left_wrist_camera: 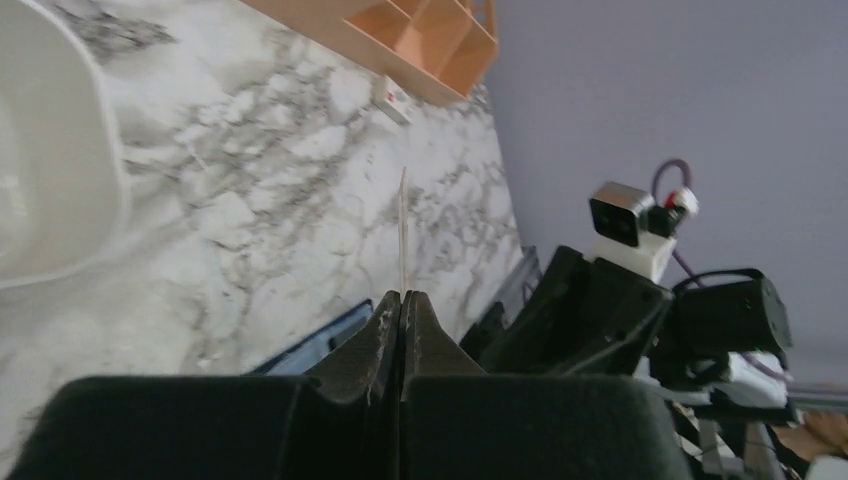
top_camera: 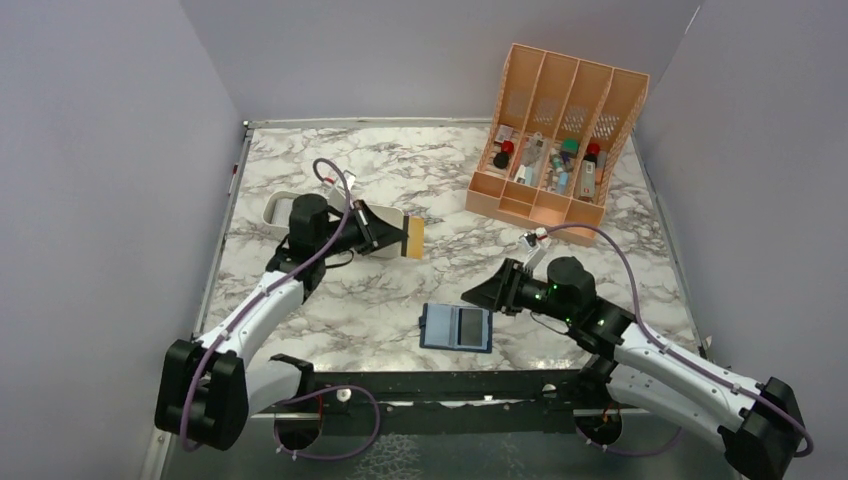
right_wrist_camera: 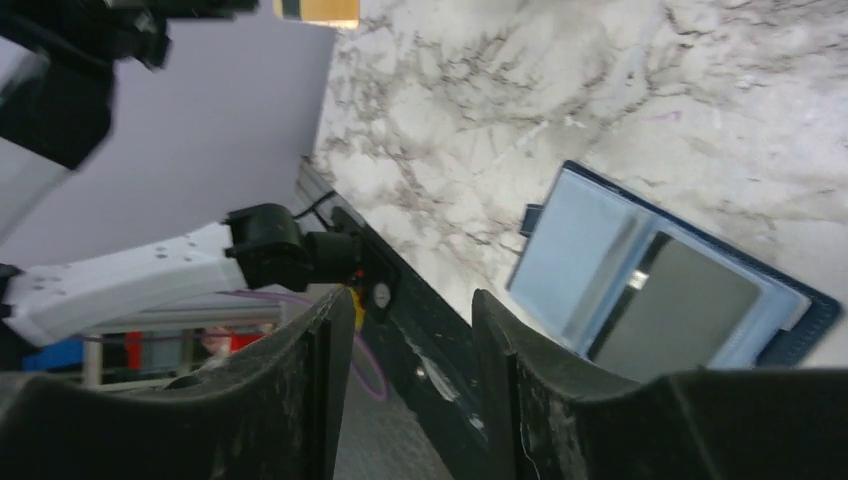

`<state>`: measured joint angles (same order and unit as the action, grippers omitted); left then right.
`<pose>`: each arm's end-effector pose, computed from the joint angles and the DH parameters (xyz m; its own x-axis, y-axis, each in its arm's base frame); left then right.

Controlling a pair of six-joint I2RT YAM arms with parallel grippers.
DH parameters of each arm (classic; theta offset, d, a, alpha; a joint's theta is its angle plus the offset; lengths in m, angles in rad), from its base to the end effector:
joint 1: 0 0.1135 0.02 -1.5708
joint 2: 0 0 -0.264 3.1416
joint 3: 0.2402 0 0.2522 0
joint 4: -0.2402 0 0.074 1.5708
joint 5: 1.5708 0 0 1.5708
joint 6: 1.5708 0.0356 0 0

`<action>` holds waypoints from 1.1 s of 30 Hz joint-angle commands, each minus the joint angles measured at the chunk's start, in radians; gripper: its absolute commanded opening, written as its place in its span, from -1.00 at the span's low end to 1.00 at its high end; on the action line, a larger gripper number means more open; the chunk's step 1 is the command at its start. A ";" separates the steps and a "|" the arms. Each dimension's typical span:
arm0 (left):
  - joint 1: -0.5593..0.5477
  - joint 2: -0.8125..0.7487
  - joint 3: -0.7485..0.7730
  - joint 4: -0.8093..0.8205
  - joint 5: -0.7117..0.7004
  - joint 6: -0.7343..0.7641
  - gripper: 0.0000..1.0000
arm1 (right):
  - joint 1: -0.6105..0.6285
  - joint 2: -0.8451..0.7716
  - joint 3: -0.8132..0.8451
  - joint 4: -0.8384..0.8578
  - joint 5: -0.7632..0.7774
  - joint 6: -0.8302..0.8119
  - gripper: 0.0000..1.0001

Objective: Put the credit cards into the card holder
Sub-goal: Pick up the credit card from the storage box.

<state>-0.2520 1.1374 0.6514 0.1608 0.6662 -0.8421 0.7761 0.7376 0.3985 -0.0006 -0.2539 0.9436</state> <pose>0.2370 -0.0837 0.2591 -0.7754 -0.4060 -0.4837 0.2774 0.4692 -0.8384 0.1207 0.1310 0.2300 -0.8254 0.2880 -0.4856 -0.3046 0.4970 0.8125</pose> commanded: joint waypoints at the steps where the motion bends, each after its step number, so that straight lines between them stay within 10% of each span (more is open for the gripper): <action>1: -0.121 -0.054 -0.062 0.199 0.072 -0.192 -1.00 | 0.005 0.035 -0.014 0.252 -0.051 0.097 -0.04; 19: -0.368 -0.090 -0.171 0.370 0.035 -0.372 -1.00 | 0.005 0.166 0.011 0.455 -0.079 0.251 -0.23; 24: -0.386 -0.075 -0.180 0.376 -0.003 -0.340 -1.00 | 0.005 0.155 -0.029 0.490 -0.090 0.257 -0.81; 29: -0.386 -0.077 -0.207 0.362 -0.070 -0.272 -0.29 | 0.005 0.092 -0.046 0.359 -0.053 0.226 -0.98; 33: -0.386 -0.081 -0.187 0.233 -0.147 -0.170 -0.09 | 0.005 0.037 -0.061 0.223 -0.006 0.166 -0.98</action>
<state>-0.6353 1.0603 0.4480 0.4820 0.6266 -1.1362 0.7761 0.8246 0.3576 0.3626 -0.3046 1.1770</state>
